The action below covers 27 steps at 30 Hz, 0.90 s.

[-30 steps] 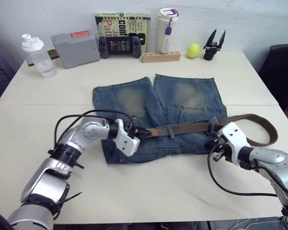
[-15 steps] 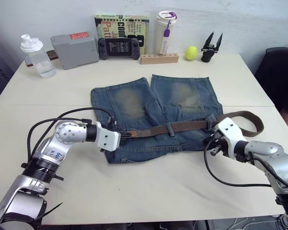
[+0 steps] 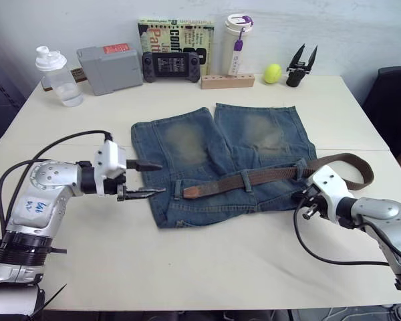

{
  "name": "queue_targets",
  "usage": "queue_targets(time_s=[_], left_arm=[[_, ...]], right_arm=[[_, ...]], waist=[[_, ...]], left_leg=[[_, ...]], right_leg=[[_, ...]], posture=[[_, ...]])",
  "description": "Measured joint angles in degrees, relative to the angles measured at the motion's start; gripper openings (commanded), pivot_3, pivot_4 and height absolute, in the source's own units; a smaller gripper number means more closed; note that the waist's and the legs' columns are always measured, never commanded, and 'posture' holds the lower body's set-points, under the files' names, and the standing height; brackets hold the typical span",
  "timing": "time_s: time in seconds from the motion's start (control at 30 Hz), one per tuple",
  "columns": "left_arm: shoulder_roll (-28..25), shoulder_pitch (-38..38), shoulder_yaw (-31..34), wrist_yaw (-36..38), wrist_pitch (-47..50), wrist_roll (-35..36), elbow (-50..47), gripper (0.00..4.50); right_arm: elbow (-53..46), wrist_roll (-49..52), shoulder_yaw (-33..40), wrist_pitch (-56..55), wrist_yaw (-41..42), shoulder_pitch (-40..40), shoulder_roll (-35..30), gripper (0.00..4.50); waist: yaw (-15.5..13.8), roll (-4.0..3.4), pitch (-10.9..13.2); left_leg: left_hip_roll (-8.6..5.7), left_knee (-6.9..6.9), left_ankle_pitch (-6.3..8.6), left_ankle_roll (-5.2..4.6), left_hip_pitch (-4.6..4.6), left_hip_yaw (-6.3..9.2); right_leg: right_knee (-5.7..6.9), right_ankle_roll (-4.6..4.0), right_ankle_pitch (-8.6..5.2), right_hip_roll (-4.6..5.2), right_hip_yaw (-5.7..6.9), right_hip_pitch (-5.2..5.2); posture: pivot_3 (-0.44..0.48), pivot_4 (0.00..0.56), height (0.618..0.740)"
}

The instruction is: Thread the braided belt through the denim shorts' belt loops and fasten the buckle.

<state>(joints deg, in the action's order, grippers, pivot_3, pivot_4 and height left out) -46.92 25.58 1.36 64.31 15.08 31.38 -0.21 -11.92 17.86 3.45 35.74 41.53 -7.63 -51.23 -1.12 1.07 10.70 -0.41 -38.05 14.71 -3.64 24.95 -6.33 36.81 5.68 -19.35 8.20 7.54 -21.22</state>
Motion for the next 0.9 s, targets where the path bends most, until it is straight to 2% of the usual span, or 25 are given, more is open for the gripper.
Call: queue_targets(time_s=[0.13,0.23,0.27,0.33,0.43,0.47,0.5,0.57,0.6,0.77,0.8,0.9], left_arm=[[2.1,0.1,0.9,-3.4,7.0,2.5,-3.9,3.17],[3.5,-0.2,0.7,-4.7,9.3,2.6,-6.4,3.17],[3.8,-0.2,0.6,-4.8,9.6,2.6,-6.8,3.17],[4.3,-0.9,0.4,-5.2,10.6,2.5,-7.9,3.17],[5.4,-1.1,0.1,-5.8,11.6,2.2,-8.3,3.17],[5.5,-1.2,0.0,-6.0,11.7,2.1,-8.4,3.17],[5.5,-1.1,0.0,-6.0,11.8,2.1,-8.4,3.17],[5.6,-1.2,0.0,-6.2,12.0,2.0,-8.6,3.17],[5.7,-1.2,0.0,-6.5,12.2,2.0,-8.7,3.17],[5.8,-1.8,0.1,-7.3,12.5,1.9,-9.0,3.17],[5.9,-1.8,0.1,-7.3,12.3,1.6,-9.0,3.17],[6.3,-1.9,0.2,-7.6,12.0,0.8,-8.8,3.17]], right_arm=[[-5.6,0.6,0.5,-5.2,7.6,4.2,-3.9,2.46],[-8.7,-1.9,-0.3,-9.7,7.9,3.8,-3.9,4.10],[-9.4,-2.2,-1.0,-9.6,8.2,3.6,-4.2,4.45],[-10.3,-3.7,-3.8,-9.4,8.9,2.7,-4.5,4.45],[-6.6,-9.9,-9.0,-11.2,6.6,-1.4,-2.8,4.45],[-5.9,-10.5,-9.3,-11.9,6.4,-2.1,-2.5,4.01],[-5.6,-11.0,-9.6,-12.2,6.3,-2.6,-2.4,3.86],[-3.2,-12.8,-9.9,-14.1,5.0,-3.5,-1.3,3.12],[-2.6,-12.7,-9.7,-14.9,5.0,-3.3,-0.5,2.54],[-0.9,-11.8,-6.6,-21.6,7.6,1.3,-1.1,0.30],[-0.5,-11.8,-5.6,-23.8,8.5,2.5,-2.4,0.09],[2.7,-11.9,-2.8,-29.1,11.0,5.1,-5.5,0.09]], waist=[[-0.2,-0.34,0.2],[0.2,-0.41,0.2],[0.2,-0.41,0.2],[0.2,-0.41,0.3],[0.2,-0.43,0.3],[0.2,-0.43,0.3],[0.2,-0.43,0.3],[-0.1,-0.42,0.3],[-0.1,-0.42,0.3],[-0.3,-0.45,0.3],[-0.4,-0.47,0.3],[-0.5,-0.48,0.3]], left_leg=[[0.02,0.07,-0.23,-0.30,0.16,-0.05],[0.04,0.09,-0.24,-0.26,0.10,-0.15],[0.05,0.10,-0.24,-0.26,0.10,-0.15],[0.06,0.11,-0.24,-0.24,0.11,-0.14],[0.06,0.10,-0.24,-0.20,0.13,-0.17],[0.06,0.10,-0.25,-0.19,0.12,-0.18],[0.06,0.10,-0.25,-0.18,0.11,-0.18],[0.06,0.11,-0.27,-0.14,0.11,-0.16],[0.06,0.11,-0.27,-0.14,0.11,-0.16],[0.05,0.11,-0.27,-0.14,0.13,-0.16],[0.05,0.11,-0.27,-0.14,0.12,-0.17],[0.03,0.11,-0.27,-0.14,0.12,-0.17]], right_leg=[[0.07,-0.01,-0.02,-0.10,0.01,-0.21],[0.13,-0.01,-0.02,-0.13,-0.08,-0.24],[0.12,-0.02,-0.02,-0.13,-0.08,-0.25],[0.09,-0.03,-0.03,-0.13,-0.08,-0.26],[0.09,-0.03,-0.03,-0.11,-0.11,-0.28],[0.10,-0.03,-0.03,-0.11,-0.12,-0.29],[0.10,-0.03,-0.03,-0.11,-0.12,-0.28],[0.09,-0.03,-0.03,-0.12,-0.10,-0.27],[0.09,-0.04,-0.03,-0.12,-0.10,-0.26],[0.09,-0.03,-0.03,-0.11,-0.09,-0.26],[0.09,-0.03,-0.03,-0.10,-0.09,-0.25],[0.08,-0.03,-0.03,-0.10,-0.08,-0.23]], posture=[[0.000,0.150,0.696],[0.000,0.150,0.696],[0.000,0.150,0.696],[0.000,0.150,0.696],[0.000,0.150,0.696],[0.000,0.150,0.696],[0.000,0.150,0.696],[0.000,0.150,0.696],[0.000,0.150,0.696],[0.000,0.150,0.696],[0.000,0.150,0.696],[0.000,0.150,0.696]])
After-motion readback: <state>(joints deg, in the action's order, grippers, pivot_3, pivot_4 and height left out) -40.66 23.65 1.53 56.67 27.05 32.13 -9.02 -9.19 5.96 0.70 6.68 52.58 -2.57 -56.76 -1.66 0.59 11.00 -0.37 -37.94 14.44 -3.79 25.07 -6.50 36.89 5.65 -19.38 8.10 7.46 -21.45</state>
